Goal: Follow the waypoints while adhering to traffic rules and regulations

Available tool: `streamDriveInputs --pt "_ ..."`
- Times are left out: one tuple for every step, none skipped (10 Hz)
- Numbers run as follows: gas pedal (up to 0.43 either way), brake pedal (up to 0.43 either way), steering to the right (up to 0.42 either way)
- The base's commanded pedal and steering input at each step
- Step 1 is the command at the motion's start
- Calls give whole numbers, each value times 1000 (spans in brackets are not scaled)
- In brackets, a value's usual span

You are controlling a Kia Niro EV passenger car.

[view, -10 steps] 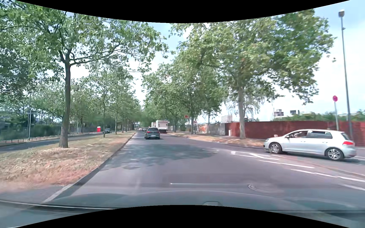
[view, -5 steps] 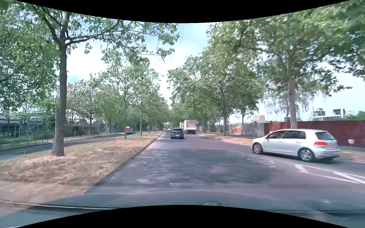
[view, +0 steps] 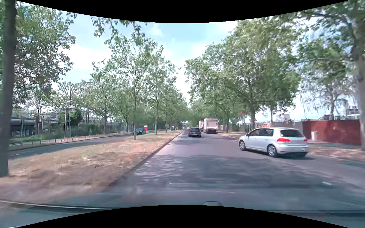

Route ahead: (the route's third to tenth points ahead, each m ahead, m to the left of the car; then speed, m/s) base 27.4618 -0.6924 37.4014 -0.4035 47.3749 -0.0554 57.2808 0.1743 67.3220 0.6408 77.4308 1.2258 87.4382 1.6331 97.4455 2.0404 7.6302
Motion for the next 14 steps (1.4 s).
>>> streamDriveInputs --pt "228 0 -51" --pt "228 0 -35" --pt "228 0 -21" --pt "228 0 -9" --pt "228 0 -5" --pt "228 0 -5" --pt "228 0 -5" --pt "228 0 -4" --pt "228 0 -4" --pt "228 0 -5" --pt "228 0 -5" --pt "228 0 -5" --pt "228 0 -5" --pt "228 0 -4"
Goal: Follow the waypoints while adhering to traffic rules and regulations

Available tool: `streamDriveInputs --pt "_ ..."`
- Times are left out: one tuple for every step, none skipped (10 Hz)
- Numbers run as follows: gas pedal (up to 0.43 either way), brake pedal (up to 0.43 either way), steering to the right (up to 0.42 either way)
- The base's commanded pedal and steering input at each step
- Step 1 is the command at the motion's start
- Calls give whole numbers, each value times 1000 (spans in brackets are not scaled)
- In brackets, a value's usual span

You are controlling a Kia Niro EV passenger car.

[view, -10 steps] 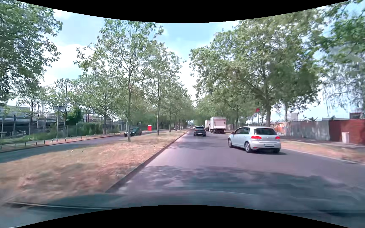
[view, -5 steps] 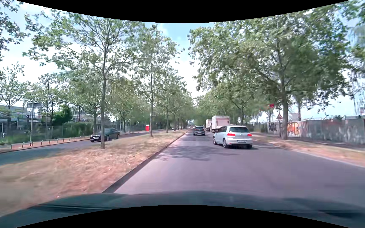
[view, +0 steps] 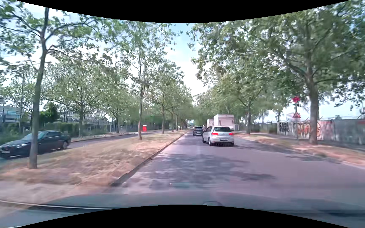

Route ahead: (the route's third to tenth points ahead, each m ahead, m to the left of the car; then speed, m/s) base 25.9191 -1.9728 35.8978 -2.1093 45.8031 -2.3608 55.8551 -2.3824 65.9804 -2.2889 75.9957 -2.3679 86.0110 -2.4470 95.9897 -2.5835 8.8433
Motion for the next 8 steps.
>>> streamDriveInputs --pt "228 0 -4" --pt "228 0 -4" --pt "228 0 -4" --pt "228 0 -4" --pt "228 0 -4" --pt "228 0 -3" --pt "228 0 -4" --pt "228 0 -8"
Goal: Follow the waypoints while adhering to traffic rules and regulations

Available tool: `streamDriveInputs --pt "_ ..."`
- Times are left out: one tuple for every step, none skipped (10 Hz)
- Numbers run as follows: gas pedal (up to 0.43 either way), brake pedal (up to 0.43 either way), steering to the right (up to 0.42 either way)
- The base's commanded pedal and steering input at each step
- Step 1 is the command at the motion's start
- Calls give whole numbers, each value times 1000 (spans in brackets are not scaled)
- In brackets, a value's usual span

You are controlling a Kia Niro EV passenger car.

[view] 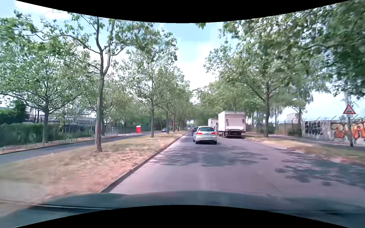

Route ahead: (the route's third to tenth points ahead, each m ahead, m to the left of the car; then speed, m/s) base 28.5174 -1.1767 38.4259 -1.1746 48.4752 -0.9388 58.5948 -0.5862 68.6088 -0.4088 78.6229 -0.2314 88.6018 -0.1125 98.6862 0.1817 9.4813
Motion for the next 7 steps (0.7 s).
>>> streamDriveInputs --pt "228 0 -6" --pt "209 0 -6" --pt "138 0 -6" --pt "138 0 -6" --pt "130 0 -6" --pt "130 0 -6" --pt "130 0 -6"
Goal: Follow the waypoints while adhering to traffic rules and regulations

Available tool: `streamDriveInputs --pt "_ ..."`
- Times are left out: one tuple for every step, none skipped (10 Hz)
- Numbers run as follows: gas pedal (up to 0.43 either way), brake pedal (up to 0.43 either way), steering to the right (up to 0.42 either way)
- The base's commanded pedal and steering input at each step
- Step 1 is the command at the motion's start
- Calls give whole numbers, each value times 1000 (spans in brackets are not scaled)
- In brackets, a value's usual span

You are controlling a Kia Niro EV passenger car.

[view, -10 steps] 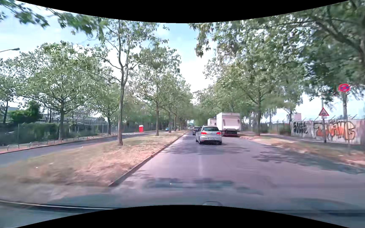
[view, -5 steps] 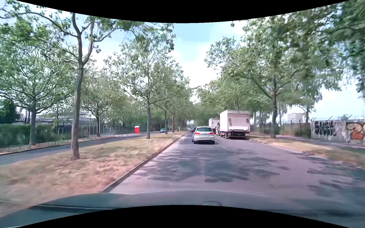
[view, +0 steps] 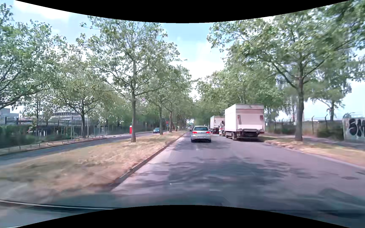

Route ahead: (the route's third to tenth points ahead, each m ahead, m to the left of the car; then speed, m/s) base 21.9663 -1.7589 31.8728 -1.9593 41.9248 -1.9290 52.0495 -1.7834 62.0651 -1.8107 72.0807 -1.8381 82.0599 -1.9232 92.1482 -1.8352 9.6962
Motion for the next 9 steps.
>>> streamDriveInputs --pt "130 0 -6" --pt "130 0 -5" --pt "130 0 -6" --pt "130 0 -6" --pt "130 0 -6" --pt "130 0 -5" --pt "130 0 -5" --pt "130 0 -5" --pt "130 0 -4"
